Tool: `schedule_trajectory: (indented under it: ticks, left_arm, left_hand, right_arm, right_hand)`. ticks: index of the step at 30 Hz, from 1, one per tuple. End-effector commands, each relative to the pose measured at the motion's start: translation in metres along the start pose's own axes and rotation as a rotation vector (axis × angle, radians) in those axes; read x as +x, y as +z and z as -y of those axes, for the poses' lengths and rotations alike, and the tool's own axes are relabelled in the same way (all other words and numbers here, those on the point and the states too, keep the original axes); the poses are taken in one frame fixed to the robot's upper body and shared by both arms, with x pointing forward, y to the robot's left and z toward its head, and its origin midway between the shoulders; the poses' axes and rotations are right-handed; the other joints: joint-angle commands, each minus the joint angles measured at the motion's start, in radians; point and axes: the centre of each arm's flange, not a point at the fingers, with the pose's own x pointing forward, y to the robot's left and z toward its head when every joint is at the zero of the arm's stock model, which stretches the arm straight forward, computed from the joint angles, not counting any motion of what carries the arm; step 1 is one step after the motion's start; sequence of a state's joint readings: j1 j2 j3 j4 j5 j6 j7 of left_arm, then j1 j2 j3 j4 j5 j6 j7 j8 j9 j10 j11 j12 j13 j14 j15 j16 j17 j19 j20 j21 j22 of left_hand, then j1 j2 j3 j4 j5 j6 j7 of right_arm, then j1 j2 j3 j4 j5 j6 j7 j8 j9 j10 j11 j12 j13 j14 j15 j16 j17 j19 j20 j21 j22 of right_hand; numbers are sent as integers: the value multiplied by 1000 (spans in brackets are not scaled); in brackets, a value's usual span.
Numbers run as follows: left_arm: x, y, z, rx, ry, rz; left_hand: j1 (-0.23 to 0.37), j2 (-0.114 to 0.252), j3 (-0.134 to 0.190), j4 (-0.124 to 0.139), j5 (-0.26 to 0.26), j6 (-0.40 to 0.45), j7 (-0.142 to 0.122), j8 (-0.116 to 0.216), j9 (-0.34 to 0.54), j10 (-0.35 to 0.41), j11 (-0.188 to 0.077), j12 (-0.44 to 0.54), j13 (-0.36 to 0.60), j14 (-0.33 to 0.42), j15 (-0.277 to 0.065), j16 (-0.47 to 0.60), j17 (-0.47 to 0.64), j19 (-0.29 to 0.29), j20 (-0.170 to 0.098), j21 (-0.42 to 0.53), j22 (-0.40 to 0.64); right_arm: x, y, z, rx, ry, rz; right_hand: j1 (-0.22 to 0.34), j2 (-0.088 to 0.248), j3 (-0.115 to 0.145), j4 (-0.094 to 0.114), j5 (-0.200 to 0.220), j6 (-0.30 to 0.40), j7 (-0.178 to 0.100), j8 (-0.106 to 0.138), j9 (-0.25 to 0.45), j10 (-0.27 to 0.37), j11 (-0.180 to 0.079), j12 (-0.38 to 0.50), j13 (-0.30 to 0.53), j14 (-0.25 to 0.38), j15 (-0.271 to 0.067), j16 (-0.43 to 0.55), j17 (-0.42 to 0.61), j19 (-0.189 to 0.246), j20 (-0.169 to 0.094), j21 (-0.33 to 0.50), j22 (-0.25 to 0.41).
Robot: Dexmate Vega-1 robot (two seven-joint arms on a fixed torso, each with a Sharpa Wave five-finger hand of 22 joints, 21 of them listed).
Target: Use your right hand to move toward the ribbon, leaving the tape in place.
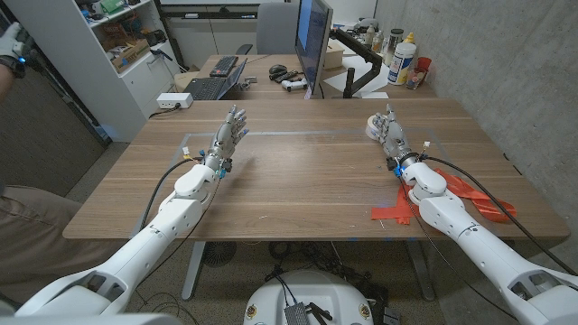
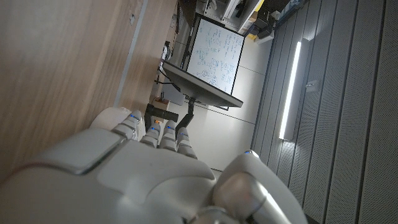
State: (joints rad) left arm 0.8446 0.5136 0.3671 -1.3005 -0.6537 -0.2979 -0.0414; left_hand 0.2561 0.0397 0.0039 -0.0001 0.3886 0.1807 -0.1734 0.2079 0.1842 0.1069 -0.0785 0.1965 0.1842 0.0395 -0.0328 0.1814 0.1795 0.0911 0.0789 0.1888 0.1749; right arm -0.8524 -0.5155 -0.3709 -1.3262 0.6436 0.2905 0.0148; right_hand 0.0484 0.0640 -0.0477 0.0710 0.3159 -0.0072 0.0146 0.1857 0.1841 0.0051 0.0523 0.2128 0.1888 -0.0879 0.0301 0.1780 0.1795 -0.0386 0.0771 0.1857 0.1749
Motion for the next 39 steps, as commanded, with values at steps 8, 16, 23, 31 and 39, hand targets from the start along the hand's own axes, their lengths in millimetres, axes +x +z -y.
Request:
schedule_trajectory:
  ticks: [8, 16, 23, 31, 39]
  left_arm:
    - [3, 0, 1, 8, -53, 7]
    - [4, 1, 4, -3, -32, 36]
    - [3, 1, 4, 0, -55, 37]
    - [4, 2, -2, 9, -63, 30]
    - [11, 3, -6, 32, -80, 53]
  left_hand:
    - [11, 3, 10, -2, 2, 10, -1, 5, 5, 8, 1, 7, 5, 2, 0, 5, 2, 0, 2, 4, 3]
    - [15, 3, 10, -9, -5, -61, -16, -25, 5, -23, 1, -3, 5, -23, -40, 0, 1, -6, -32, 3, 2]
    - [17, 2, 10, -13, -7, -89, -22, -27, 5, -36, 1, -5, 5, -38, -48, -1, 1, -11, -52, 2, 1]
    - [14, -3, 6, -14, -9, -90, -21, -24, 5, -35, 1, -3, 5, -40, -53, 0, 1, -12, -56, 2, 1]
    - [15, -25, -5, -25, -8, -198, -28, -40, 6, -55, 1, -5, 5, -48, -55, 2, 0, -14, -59, 2, 0]
  right_arm:
    - [-6, 1, -3, -29, -19, -12]
    - [-14, 6, -2, -86, -15, -32]
    - [-19, 16, -1, -135, -3, -30]
    - [-25, 24, -7, -229, 7, -65]
    - [-28, 38, -8, -366, 20, -115]
  right_hand:
    - [2, 13, 1, 9, 5, 0, 4, 7, 2, -1, 10, 4, 1, -10, 3, 4, 3, -3, 7, 7, 6]
    - [13, 15, 2, 2, 5, 24, 49, 10, 0, 13, 31, 6, -2, -9, -14, 3, 0, 39, -59, 18, 4]
    - [17, 17, 3, 0, 6, 17, 29, 6, 0, -3, 12, -1, -3, -33, -15, -3, 0, 9, -57, 6, 4]
    - [11, 18, 0, 3, 4, -15, 17, -4, 0, -35, 12, -11, -3, -67, -18, -7, 0, -23, -55, -2, 5]
    - [1, 20, -4, 9, 2, -33, 9, -7, 1, -57, 0, -16, -3, -88, -37, -7, 1, -45, -55, -4, 5]
